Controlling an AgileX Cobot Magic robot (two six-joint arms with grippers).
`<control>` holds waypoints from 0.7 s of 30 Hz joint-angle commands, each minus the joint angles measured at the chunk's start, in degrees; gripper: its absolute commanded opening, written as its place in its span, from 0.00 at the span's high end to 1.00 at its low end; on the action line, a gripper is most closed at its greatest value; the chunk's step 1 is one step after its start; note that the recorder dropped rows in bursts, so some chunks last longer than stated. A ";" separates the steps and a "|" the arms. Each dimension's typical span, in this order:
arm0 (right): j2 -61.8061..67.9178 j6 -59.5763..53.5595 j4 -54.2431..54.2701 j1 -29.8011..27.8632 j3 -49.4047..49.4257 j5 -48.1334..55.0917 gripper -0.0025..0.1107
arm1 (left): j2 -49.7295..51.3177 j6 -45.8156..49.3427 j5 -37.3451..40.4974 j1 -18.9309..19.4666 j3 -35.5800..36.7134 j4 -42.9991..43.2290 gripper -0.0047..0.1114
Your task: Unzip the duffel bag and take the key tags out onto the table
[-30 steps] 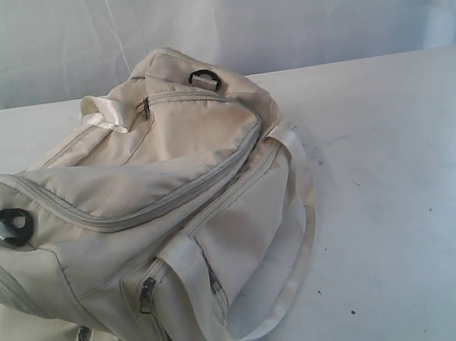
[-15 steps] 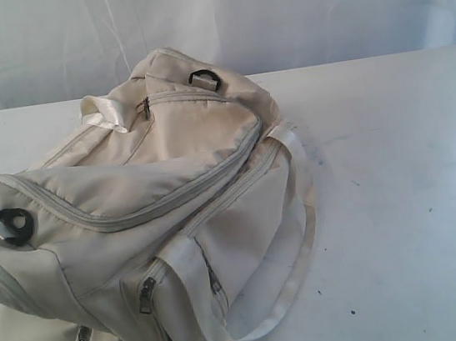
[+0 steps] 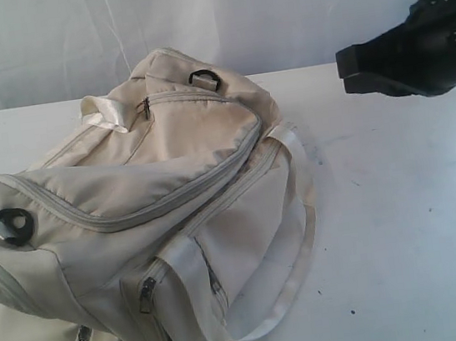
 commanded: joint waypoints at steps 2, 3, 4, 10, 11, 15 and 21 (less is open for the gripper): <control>9.06 -6.21 0.62 0.04 -4.47 -2.47 0.96 | -0.02 0.34 -4.78 -1.25 4.10 -2.43 0.96; 10.31 -6.53 0.62 0.04 -4.94 -1.74 0.94 | -0.02 0.34 -4.89 -1.25 4.10 -2.68 0.96; 11.78 -6.85 0.62 0.30 -5.32 -0.72 0.91 | -0.02 0.34 -4.89 -1.35 4.10 -2.95 0.96; 18.38 -19.16 1.02 3.33 -5.57 -1.35 0.61 | -0.02 0.34 -5.15 -2.33 4.10 -3.61 0.96; 19.08 -21.19 1.43 3.89 -5.57 -3.14 0.55 | -0.02 0.34 -5.15 -2.33 4.10 -3.61 0.96; 21.60 -22.81 2.43 6.01 -5.57 -11.92 0.39 | -0.02 0.34 -5.42 -2.33 4.30 -3.61 0.96; 27.07 -22.81 1.80 9.00 -7.87 -14.44 0.32 | -0.02 0.61 -6.33 -2.33 4.40 -3.61 0.96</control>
